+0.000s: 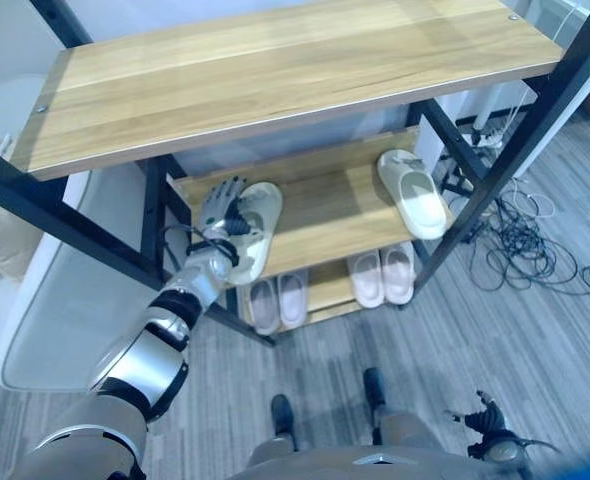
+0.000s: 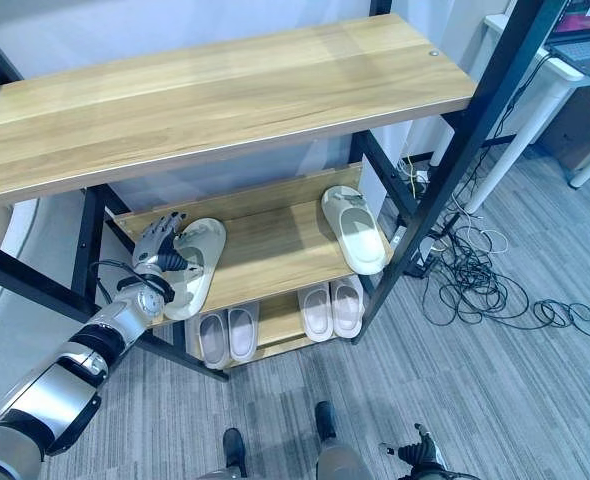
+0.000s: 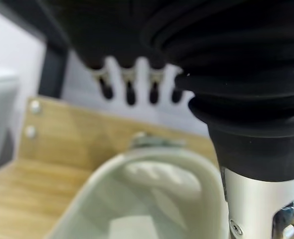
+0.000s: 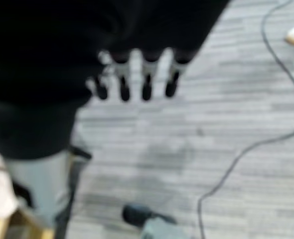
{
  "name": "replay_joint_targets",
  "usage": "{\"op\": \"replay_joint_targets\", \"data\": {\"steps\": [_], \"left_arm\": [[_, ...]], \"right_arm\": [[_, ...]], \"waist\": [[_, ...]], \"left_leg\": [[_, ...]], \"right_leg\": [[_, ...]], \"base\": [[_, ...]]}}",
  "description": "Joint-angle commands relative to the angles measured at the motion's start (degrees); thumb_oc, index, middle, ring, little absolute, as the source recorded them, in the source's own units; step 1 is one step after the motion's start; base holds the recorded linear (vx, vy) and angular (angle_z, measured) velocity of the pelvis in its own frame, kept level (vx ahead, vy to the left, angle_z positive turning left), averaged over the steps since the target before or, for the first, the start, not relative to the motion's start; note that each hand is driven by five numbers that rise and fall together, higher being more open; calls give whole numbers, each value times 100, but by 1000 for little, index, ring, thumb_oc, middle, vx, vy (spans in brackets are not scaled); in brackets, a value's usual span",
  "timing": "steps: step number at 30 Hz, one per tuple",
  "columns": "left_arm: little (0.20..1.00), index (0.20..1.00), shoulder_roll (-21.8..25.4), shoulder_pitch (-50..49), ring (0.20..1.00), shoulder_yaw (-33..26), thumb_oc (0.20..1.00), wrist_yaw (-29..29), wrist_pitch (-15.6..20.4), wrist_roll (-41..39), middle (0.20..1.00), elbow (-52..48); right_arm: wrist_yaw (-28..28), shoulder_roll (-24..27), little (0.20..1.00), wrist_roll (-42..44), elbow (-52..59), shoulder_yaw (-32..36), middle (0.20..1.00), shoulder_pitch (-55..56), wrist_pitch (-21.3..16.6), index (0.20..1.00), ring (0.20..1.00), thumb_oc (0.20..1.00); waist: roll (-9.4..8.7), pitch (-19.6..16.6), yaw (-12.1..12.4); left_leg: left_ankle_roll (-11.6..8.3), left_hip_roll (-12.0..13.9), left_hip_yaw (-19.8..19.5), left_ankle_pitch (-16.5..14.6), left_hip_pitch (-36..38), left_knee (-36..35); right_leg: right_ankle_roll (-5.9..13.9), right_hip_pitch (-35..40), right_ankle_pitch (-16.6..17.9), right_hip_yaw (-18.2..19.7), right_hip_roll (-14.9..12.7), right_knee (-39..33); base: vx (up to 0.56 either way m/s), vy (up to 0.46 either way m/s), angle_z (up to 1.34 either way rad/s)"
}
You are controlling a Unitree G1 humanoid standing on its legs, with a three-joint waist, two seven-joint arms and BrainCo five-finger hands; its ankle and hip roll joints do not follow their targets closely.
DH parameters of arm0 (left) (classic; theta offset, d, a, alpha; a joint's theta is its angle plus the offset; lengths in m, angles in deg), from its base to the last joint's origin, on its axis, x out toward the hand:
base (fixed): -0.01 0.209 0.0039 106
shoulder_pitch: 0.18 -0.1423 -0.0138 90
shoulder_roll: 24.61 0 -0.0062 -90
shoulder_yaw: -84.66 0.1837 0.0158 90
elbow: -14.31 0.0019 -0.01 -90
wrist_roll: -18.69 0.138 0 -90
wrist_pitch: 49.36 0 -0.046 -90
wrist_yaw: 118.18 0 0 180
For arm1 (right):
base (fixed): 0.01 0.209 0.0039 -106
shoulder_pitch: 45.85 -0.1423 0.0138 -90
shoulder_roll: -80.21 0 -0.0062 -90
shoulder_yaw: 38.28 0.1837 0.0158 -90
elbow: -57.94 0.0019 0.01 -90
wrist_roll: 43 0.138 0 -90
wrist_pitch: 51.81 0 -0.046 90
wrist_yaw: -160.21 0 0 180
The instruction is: Arrange the slippers neatly on the shoe rack.
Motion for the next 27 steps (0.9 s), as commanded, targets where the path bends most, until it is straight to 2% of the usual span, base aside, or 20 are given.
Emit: {"op": "replay_joint_targets", "data": {"steps": [1,6,14,15,16,20,23,27], "left_arm": [[1000,1000,110,907,1000,-30,1000,-329,-139,100,1000,526],[1000,1000,110,1246,1000,102,1000,-347,-231,130,1000,962],[1000,1000,73,1260,1000,-132,1000,-446,-171,-266,1000,1201],[787,787,51,1274,787,-155,787,-459,-168,-312,787,1197],[200,200,26,1245,200,-192,200,-464,-163,-353,200,1215],[200,200,-233,1181,200,-411,200,-471,-76,-809,200,1233],[200,200,-556,1164,200,-372,200,-564,-87,-807,200,1044],[200,200,-662,1164,200,-348,200,-577,-82,-815,200,959]], "right_arm": [[97,61,1000,92,33,-139,1000,-231,-137,1000,1000,1000],[100,86,1000,28,138,-282,1000,-224,-182,1000,1000,1000],[72,95,1000,-3,441,-360,1000,20,-244,1000,1000,1000],[72,89,1000,-6,451,-365,1000,41,-242,1000,1000,1000],[68,86,1000,3,454,-362,1000,47,-238,1000,1000,1000],[73,76,1000,-17,477,-374,1000,82,-201,1000,1000,1000],[78,81,1000,-42,570,-386,1000,98,-180,1000,1000,1000],[68,81,1000,-39,655,-387,1000,112,-183,1000,1000,1000]], "waist": [[163,470,-16],[88,408,-43],[-25,346,-118],[-34,350,-126],[-39,352,-128],[-58,389,-166],[-53,431,-175],[-49,460,-179]], "left_leg": [[-17,32,51,-146,-26,79],[-36,80,97,-157,-86,79],[-50,114,137,-161,-118,79],[-48,116,142,-161,-117,79],[-47,116,147,-162,-114,79],[-29,103,178,-179,-74,79],[-21,107,184,-179,-44,79],[-18,112,193,-175,-30,79]], "right_leg": [[357,-167,-767,123,-194,617],[394,-194,-693,135,-160,493],[382,-250,-675,170,-131,467],[378,-256,-678,175,-130,468],[378,-258,-679,169,-132,471],[358,-256,-685,211,-134,481],[339,-244,-715,219,-127,506],[332,-237,-727,237,-116,517]], "base": [[0,0,0],[5,-4,-1],[18,-14,-10],[1,-15,-8],[7,-9,-6],[-1,-3,-1],[-1,-7,-2],[-2,-11,0]]}}
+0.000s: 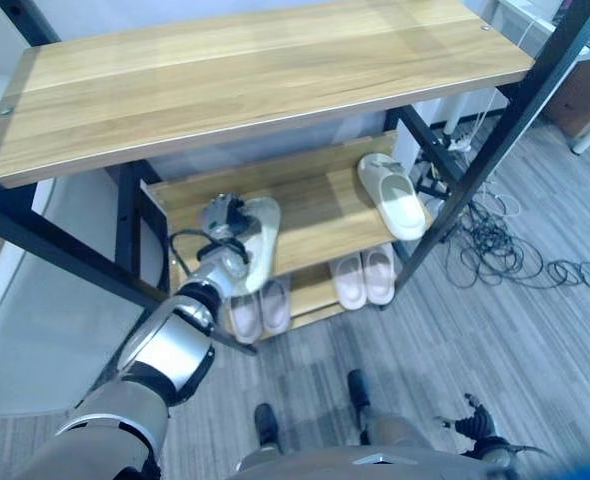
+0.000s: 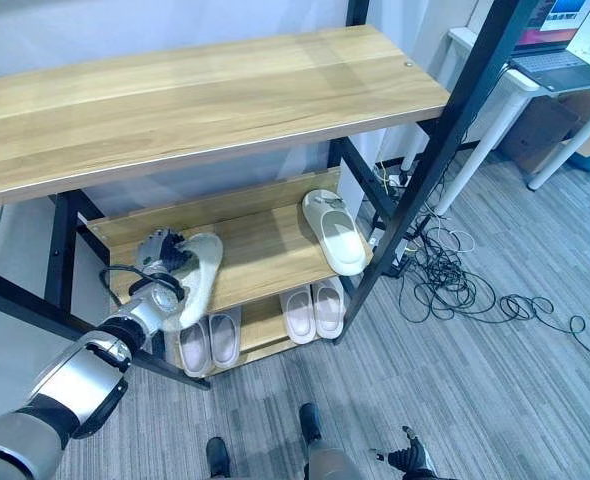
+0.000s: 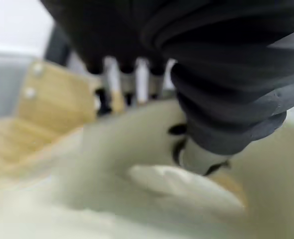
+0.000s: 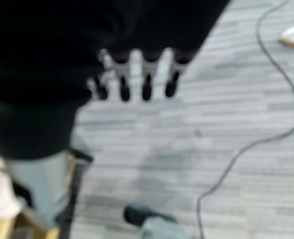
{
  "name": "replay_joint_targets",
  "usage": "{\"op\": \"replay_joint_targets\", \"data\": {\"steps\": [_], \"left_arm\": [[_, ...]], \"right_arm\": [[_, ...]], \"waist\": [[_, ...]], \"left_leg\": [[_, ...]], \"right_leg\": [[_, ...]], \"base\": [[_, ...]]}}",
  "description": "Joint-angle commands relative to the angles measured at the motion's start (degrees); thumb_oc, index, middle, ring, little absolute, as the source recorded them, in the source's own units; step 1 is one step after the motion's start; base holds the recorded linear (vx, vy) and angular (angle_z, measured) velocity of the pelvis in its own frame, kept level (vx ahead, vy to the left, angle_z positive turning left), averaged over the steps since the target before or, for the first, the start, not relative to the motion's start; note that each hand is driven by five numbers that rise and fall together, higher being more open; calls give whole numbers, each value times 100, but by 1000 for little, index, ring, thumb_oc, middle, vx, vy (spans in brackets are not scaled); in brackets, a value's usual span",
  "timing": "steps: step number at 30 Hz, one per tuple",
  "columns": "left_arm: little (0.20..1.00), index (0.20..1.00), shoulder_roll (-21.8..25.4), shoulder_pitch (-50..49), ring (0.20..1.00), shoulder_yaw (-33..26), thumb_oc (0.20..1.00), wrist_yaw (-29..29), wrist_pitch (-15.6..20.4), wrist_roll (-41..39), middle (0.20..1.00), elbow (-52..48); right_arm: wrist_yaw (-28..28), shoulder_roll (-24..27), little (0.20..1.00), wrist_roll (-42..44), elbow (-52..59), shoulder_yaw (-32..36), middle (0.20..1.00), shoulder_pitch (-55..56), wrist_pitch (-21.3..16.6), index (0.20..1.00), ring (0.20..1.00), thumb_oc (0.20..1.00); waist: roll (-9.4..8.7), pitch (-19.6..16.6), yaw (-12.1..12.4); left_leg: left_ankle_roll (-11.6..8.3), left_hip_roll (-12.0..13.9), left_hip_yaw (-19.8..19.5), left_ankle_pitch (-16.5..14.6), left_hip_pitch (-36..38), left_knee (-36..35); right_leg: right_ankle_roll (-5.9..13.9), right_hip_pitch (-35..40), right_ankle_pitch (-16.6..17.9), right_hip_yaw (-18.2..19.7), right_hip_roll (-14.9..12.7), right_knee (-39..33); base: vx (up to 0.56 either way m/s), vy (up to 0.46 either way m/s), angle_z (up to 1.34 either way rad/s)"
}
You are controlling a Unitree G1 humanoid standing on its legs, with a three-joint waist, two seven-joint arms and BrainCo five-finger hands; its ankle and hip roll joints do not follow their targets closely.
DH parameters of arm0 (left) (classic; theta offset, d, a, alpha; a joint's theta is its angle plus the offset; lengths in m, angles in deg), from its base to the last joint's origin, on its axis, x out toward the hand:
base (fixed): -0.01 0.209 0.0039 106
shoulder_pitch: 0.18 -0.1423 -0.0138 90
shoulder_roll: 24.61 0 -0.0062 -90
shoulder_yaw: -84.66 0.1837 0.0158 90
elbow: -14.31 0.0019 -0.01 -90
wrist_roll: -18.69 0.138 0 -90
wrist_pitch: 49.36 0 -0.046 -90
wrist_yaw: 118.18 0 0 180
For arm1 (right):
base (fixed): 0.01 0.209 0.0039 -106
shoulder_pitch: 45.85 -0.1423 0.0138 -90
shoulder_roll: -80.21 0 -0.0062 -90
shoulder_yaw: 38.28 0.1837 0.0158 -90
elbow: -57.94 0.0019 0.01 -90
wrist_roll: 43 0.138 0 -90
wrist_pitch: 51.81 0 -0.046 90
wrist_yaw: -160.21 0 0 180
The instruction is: Arrange the slippers neatly on the shoe rack.
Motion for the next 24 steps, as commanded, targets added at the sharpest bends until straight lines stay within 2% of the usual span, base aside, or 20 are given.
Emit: {"op": "replay_joint_targets", "data": {"steps": [1,9,13,17,24], "left_arm": [[200,200,-17,768,200,-288,200,-69,194,-248,200,-152],[200,200,-165,1175,200,-282,200,-319,42,-186,200,-55],[200,200,-22,1720,200,-234,200,-370,29,-291,200,66],[200,200,168,1890,200,-102,200,-453,-51,50,200,218],[200,200,363,2133,200,-64,200,-407,-66,10,200,447]], "right_arm": [[49,228,1000,-21,394,-131,1000,-144,-53,1000,1000,1000],[59,360,1000,-93,612,-240,1000,-181,-51,1000,1000,1000],[83,499,1000,-107,667,-250,1000,-215,-75,1000,1000,1000],[145,569,1000,-169,487,-299,1000,-327,-91,1000,1000,1000],[174,583,1000,-10,271,-278,1000,-394,-157,1000,1000,1000]], "waist": [[230,703,-59],[273,921,-178],[318,1047,-275],[326,1134,-359],[296,1230,-449]], "left_leg": [[-43,96,-27,-138,26,78],[-70,147,104,-106,58,78],[-99,210,251,-63,21,78],[-130,258,362,-32,-8,78],[-166,367,547,5,-44,78]], "right_leg": [[325,-84,-798,57,-142,555],[314,-225,-825,193,-77,696],[318,-438,-824,301,-38,832],[319,-616,-838,392,12,949],[330,-868,-861,512,105,1097]], "base": [[-9,-38,-3],[-11,-42,-6],[-7,-59,-30],[-3,-62,-20],[8,-61,-20]]}}
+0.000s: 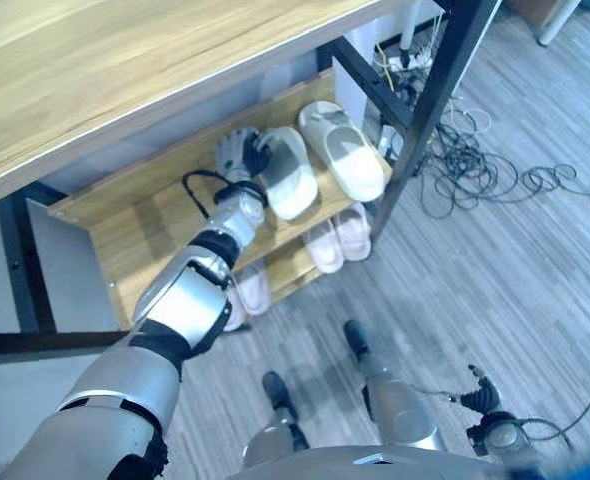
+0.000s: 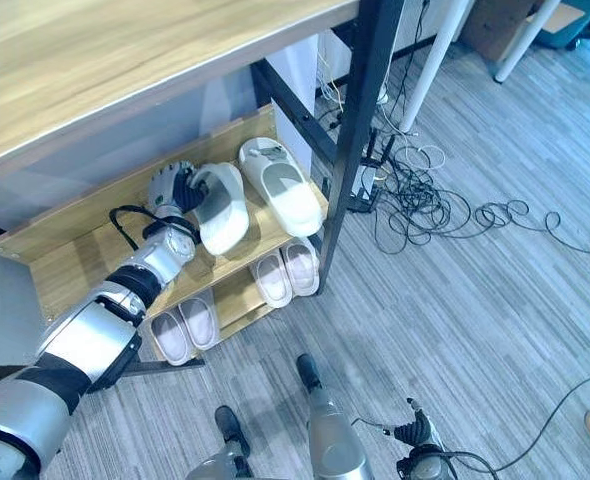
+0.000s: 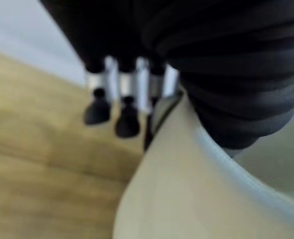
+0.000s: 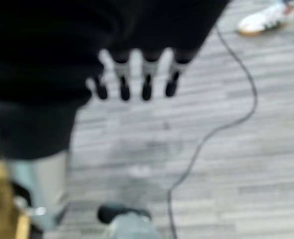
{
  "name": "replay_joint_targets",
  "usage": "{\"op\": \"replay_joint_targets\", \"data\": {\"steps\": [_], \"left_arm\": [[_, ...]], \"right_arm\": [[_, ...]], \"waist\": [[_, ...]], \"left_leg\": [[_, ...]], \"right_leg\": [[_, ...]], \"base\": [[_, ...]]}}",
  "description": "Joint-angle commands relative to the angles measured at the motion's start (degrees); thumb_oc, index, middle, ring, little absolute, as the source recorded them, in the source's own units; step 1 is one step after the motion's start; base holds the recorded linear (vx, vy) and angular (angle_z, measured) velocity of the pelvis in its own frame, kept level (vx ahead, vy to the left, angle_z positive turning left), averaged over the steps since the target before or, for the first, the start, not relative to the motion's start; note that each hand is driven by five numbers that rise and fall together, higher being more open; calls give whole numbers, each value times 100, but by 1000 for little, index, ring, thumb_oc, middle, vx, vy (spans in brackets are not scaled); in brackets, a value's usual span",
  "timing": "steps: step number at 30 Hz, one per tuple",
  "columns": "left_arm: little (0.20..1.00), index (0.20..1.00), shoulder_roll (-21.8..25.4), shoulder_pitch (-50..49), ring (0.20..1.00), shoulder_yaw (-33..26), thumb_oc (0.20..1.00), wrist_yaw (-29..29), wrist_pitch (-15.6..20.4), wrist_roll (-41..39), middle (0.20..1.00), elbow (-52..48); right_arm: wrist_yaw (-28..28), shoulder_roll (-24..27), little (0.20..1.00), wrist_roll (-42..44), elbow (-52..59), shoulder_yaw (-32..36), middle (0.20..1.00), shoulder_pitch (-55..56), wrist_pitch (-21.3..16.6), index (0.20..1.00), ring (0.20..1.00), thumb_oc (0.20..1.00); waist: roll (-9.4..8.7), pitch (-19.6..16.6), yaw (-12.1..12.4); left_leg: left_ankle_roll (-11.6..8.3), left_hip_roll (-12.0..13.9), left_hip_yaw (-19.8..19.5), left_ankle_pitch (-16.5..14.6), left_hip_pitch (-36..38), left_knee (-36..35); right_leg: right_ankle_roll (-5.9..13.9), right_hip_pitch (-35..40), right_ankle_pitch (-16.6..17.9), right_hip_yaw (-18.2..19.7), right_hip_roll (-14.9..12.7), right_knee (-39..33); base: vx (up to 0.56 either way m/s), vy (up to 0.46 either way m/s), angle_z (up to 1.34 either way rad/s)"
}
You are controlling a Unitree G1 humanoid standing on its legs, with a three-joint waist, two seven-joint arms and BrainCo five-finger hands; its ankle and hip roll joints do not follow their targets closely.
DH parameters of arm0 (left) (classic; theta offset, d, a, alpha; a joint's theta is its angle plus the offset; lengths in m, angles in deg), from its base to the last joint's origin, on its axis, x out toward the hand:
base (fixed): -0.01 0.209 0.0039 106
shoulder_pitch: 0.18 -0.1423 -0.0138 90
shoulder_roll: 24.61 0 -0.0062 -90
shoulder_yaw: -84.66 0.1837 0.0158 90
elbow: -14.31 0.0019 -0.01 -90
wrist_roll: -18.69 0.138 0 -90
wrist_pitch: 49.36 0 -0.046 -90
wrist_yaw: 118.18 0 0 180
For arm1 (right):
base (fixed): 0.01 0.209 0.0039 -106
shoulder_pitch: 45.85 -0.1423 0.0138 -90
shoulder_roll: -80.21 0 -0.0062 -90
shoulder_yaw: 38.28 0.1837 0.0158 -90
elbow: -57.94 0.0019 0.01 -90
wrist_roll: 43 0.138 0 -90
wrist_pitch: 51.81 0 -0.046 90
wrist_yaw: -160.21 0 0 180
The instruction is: Arrange the slippers neatly on the shoe rack.
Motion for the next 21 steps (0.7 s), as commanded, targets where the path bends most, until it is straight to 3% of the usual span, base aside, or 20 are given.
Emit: {"op": "replay_joint_targets", "data": {"steps": [1,15,16,17,18,19,21], "left_arm": [[200,200,365,548,200,-97,200,-166,-13,69,200,332],[200,200,407,548,200,-19,200,-186,-89,204,200,555],[344,344,392,548,344,-34,344,-179,-87,171,344,568],[576,576,385,550,576,-30,576,-163,-76,157,576,575],[937,937,385,540,937,-42,937,-152,-76,132,937,591],[1000,1000,368,516,1000,-77,1000,-144,-66,73,1000,602],[1000,1000,358,508,1000,-107,1000,-157,-49,29,1000,584]], "right_arm": [[144,132,1000,64,-128,-64,1000,-114,-157,1000,1000,1000],[134,90,1000,104,106,-179,1000,49,-301,1000,1000,1000],[126,97,1000,98,116,-188,1000,49,-298,1000,1000,1000],[116,114,1000,82,164,-201,1000,65,-298,1000,1000,1000],[111,133,1000,64,212,-209,1000,82,-302,1000,1000,1000],[113,146,1000,49,256,-211,1000,108,-308,1000,1000,1000],[112,146,1000,50,272,-203,1000,122,-312,1000,1000,1000]], "waist": [[-60,231,37],[-126,254,-24],[-131,249,-30],[-137,241,-36],[-139,231,-42],[-141,219,-46],[-143,212,-44]], "left_leg": [[-112,222,-211,61,-66,75],[-160,325,-123,62,-55,75],[-159,331,-124,60,-49,75],[-161,338,-128,56,-41,75],[-165,345,-126,55,-31,75],[-169,349,-123,52,-18,75],[-170,348,-123,51,-10,75]], "right_leg": [[301,-475,-1031,-63,-105,1107],[273,-600,-1029,-47,-7,1147],[271,-595,-1034,-60,-6,1151],[265,-584,-1047,-70,-1,1154],[262,-574,-1055,-80,1,1154],[257,-567,-1058,-91,5,1158],[255,-562,-1059,-94,9,1157]], "base": [[8,-35,-8],[8,-22,-6],[0,0,0],[0,0,0],[0,0,0],[0,0,0],[0,0,0]]}}
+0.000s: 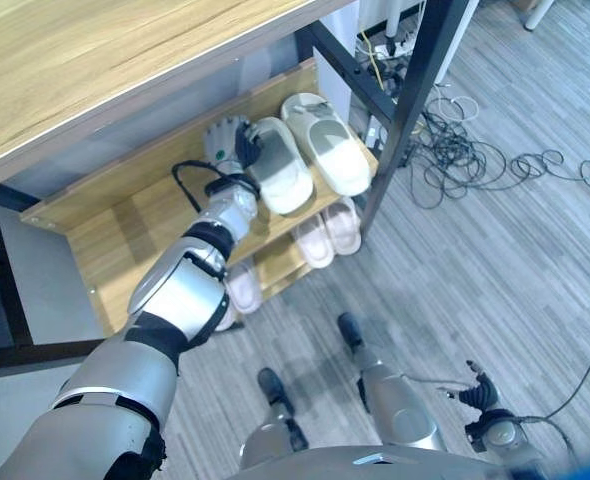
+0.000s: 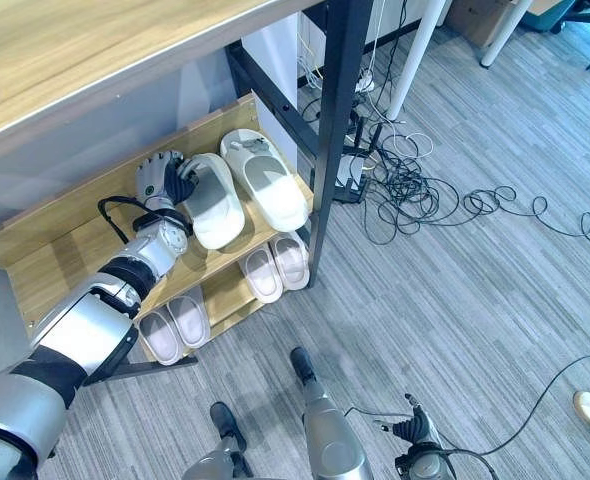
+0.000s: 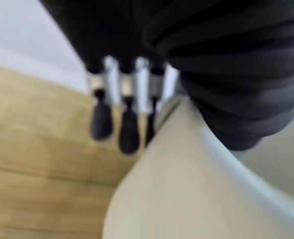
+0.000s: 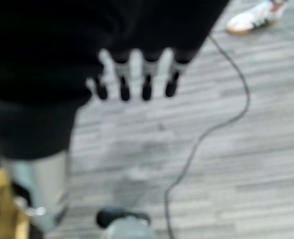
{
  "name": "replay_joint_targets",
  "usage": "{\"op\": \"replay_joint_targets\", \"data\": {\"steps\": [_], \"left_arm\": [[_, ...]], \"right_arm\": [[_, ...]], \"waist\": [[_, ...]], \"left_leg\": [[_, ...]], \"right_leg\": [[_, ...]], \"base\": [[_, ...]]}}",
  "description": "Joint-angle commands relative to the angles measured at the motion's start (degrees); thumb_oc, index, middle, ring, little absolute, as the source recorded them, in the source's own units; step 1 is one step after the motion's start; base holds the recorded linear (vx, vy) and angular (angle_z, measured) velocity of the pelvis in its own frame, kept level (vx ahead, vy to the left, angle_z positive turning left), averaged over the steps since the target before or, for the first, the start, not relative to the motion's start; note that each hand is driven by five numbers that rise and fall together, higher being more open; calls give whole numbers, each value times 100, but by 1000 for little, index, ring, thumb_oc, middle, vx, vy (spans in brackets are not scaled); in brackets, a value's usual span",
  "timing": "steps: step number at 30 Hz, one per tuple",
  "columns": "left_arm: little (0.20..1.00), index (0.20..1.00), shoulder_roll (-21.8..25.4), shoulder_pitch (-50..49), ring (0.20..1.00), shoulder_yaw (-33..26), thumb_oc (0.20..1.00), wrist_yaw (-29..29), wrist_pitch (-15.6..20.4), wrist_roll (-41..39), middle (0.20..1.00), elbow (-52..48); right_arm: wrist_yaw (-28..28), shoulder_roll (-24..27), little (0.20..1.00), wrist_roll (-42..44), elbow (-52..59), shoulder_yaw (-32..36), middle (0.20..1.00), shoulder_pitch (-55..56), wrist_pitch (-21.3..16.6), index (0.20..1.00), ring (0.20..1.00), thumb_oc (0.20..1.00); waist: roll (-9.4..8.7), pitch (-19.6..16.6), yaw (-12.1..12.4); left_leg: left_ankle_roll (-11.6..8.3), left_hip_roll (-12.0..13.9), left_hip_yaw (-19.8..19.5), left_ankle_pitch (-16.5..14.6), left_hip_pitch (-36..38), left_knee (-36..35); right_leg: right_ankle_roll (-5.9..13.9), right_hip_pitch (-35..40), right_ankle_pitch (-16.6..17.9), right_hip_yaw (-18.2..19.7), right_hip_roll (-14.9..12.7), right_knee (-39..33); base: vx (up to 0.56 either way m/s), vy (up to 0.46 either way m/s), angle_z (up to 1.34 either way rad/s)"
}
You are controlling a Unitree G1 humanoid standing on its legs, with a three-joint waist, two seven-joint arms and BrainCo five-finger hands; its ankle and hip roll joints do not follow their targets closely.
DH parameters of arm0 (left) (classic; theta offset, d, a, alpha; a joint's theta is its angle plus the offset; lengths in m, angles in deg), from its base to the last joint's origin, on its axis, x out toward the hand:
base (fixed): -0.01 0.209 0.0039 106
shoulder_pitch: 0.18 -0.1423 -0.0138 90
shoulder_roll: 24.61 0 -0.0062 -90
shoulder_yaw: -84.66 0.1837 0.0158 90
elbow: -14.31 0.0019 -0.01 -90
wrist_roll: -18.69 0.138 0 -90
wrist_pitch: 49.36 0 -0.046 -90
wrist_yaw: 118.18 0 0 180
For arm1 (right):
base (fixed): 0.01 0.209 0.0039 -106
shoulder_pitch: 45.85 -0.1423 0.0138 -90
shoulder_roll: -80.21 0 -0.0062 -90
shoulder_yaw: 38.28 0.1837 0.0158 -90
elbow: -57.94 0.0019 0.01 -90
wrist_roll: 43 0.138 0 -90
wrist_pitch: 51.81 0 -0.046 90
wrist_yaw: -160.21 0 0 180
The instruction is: Arrange the slippers neatly on the shoe rack.
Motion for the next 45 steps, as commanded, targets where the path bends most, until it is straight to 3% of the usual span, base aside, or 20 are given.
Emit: {"op": "replay_joint_targets", "data": {"steps": [1,14,18,22,31,36,45], "left_arm": [[1000,1000,301,267,1000,-410,1000,10,150,-344,1000,234],[1000,1000,-96,231,1000,-632,1000,229,494,-1087,1000,-167],[1000,1000,-208,55,1000,-775,1000,290,683,-1444,1000,-710],[1000,1000,108,-314,1000,-1039,1000,376,904,-1817,1000,-1152],[1000,1000,754,-1316,1000,-1367,1000,259,809,-1369,1000,-1835],[1000,1000,918,-1626,1000,-1173,1000,281,805,-817,1000,-2132],[1000,1000,680,-2034,1000,-869,1000,535,864,-401,1000,-2788]], "right_arm": [[76,142,1000,-9,216,-180,1000,203,-135,1000,1000,1000],[5,108,1000,48,123,15,1000,317,-43,1000,1000,1000],[-70,59,1000,99,89,153,1000,397,12,1000,1000,1000],[-216,76,1000,285,200,333,1000,540,-16,1000,1000,1000],[-163,-81,1000,240,-601,417,1000,283,79,1000,1000,1000],[-131,-119,1000,232,-669,394,1000,227,81,1000,1000,1000],[-57,-110,1000,199,-592,359,1000,59,95,1000,1000,1000]], "waist": [[-82,157,-31],[-18,129,86],[48,106,206],[56,127,289],[113,162,518],[87,169,548],[71,180,577]], "left_leg": [[-133,271,-288,105,28,77],[-103,235,-406,120,60,77],[-85,210,-499,160,97,77],[-75,183,-548,167,143,77],[-63,172,-665,231,89,77],[-66,184,-682,236,105,77],[-46,173,-686,189,70,94]], "right_leg": [[282,-350,-1031,-232,-78,999],[238,-173,-1072,-362,-103,945],[211,-4,-1124,-450,-122,899],[196,126,-1142,-508,-136,861],[165,192,-1160,-615,-147,811],[150,231,-1186,-659,-137,834],[141,187,-1201,-675,-152,911]], "base": [[0,0,0],[-5,-3,1],[6,-14,12],[-2,-7,9],[0,-3,9],[5,8,6],[-1,1,0]]}}
